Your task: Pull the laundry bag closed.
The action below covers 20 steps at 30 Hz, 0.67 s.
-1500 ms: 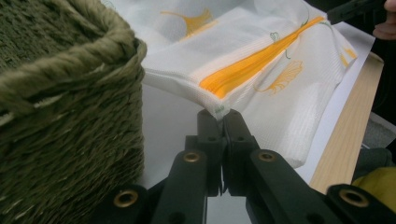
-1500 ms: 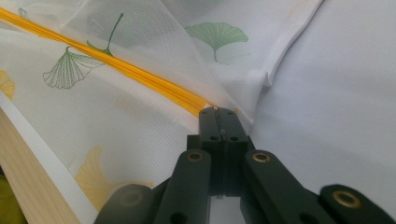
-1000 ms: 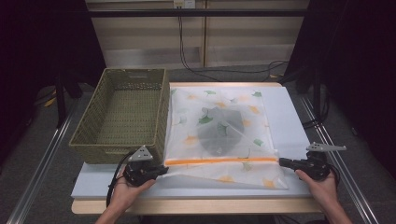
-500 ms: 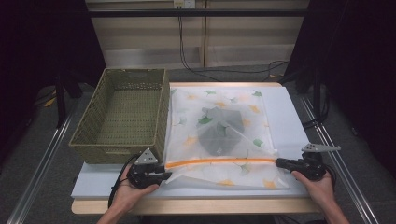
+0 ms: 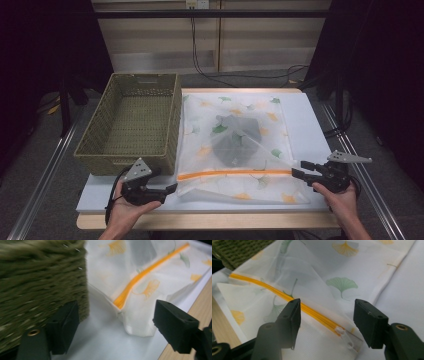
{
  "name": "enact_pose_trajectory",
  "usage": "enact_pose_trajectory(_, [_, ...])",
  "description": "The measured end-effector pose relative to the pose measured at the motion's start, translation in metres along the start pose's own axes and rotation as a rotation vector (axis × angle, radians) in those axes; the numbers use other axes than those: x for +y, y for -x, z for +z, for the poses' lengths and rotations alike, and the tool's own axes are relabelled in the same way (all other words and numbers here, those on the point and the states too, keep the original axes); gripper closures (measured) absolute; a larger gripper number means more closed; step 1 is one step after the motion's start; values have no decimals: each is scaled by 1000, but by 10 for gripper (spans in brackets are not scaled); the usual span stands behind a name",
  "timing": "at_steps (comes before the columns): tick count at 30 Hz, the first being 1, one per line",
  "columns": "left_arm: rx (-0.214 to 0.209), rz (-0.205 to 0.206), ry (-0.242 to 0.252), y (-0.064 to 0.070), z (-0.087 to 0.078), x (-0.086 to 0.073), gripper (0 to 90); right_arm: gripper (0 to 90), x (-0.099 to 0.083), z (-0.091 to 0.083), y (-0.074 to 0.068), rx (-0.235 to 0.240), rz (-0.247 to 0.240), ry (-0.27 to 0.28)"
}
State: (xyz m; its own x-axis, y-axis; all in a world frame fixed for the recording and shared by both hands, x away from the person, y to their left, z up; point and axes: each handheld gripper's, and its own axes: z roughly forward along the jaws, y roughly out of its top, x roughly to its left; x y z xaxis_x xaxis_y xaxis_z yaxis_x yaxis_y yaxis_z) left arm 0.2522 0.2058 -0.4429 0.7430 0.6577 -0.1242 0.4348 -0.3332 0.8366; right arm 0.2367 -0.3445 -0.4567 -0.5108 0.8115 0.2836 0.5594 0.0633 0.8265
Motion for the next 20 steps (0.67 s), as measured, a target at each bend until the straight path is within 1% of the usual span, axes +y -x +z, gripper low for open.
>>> enact_pose_trajectory(1, [0, -17, 15, 0, -4, -2, 196, 377, 1, -1, -1, 5, -2, 8])
enact_pose_trajectory(2, [20, -16, 34, 2, -7, -5, 197, 373, 2, -3, -3, 2, -2, 23])
enact_pose_trajectory(3, [40, 5, 44, 3, -11, -6, 196, 365, 2, -4, -4, 2, -5, 36])
enact_pose_trajectory(5, [23, -13, 75, 3, -16, -5, 175, 342, 3, -7, -6, 16, -5, 61])
enact_pose_trajectory(6, [23, -21, 86, 3, -18, -5, 159, 338, 3, -9, -7, 8, -2, 76])
enact_pose_trajectory(7, [28, -21, 89, 4, -19, -6, 155, 337, 3, -12, -8, 12, 1, 86])
enact_pose_trajectory(8, [28, -21, 93, 5, -20, -7, 150, 321, 2, -13, -8, 5, 0, 95])
enact_pose_trajectory(9, [11, -33, 95, 4, -21, -8, 145, 307, 2, -16, -9, -5, 4, 106])
enact_pose_trajectory(10, [20, -31, 89, 3, -22, -8, 143, 308, 1, -18, -9, 3, 3, 124])
enact_pose_trajectory(11, [20, -31, 89, 3, -22, -8, 142, 307, 0, -18, -9, -6, 3, 127])
enact_pose_trajectory(12, [32, -24, 103, 3, -24, -7, 135, 307, -1, -18, -9, -16, 6, 125])
enact_pose_trajectory(13, [32, -24, 103, 3, -24, -7, 131, 307, -1, -18, -9, -16, 6, 125])
enact_pose_trajectory(14, [27, -8, 113, 5, -25, -6, 134, 308, -3, -16, -8, -11, 13, 114])
enact_pose_trajectory(16, [47, 17, 104, 8, -25, -6, 157, 311, -4, -14, -7, -17, 9, 100])
enact_pose_trajectory(17, [34, 19, 101, 8, -23, -7, 169, 311, -4, -14, -7, -12, 16, 97])
enact_pose_trajectory(18, [28, 10, 98, 8, -21, -7, 181, 311, -5, -13, -6, -12, 17, 98])
enact_pose_trajectory(19, [15, -6, 93, 7, -19, -7, 182, 312, -5, -12, -6, -16, 13, 93])
enact_pose_trajectory(20, [15, -6, 93, 7, -19, -7, 182, 311, -5, -11, -6, -16, 6, 91])
